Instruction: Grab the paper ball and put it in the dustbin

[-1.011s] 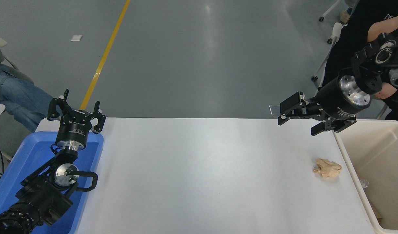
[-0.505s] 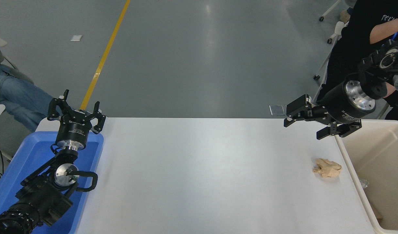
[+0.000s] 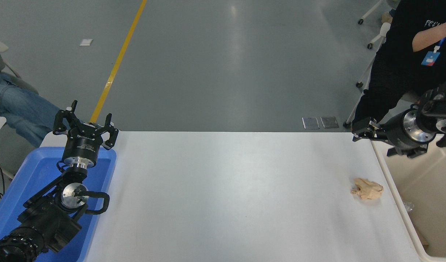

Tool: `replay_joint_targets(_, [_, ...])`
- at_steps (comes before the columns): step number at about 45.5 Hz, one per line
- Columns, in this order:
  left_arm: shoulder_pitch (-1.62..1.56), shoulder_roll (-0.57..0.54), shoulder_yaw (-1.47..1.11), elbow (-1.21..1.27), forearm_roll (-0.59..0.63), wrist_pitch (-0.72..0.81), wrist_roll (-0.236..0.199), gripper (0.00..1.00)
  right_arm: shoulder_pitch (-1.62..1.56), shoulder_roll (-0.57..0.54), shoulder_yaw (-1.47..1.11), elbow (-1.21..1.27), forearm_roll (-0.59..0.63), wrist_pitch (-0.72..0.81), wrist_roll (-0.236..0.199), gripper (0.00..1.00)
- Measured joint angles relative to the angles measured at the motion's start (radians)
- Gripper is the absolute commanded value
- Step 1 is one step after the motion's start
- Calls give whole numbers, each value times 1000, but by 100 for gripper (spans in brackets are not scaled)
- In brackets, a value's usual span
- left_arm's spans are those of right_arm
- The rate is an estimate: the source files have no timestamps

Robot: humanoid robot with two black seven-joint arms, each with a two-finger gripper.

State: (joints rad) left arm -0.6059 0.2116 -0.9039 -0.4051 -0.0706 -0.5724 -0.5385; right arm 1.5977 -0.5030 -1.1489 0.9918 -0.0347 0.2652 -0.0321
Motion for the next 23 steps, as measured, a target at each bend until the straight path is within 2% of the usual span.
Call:
replay_joint_targets(13, [0, 0, 0, 0, 0, 0, 0, 99, -207, 28, 34, -186, 13, -157, 0, 100])
replay_joint_targets(23, [0, 0, 0, 0, 0, 0, 0, 99, -336, 56, 102, -278, 17, -223, -1, 100])
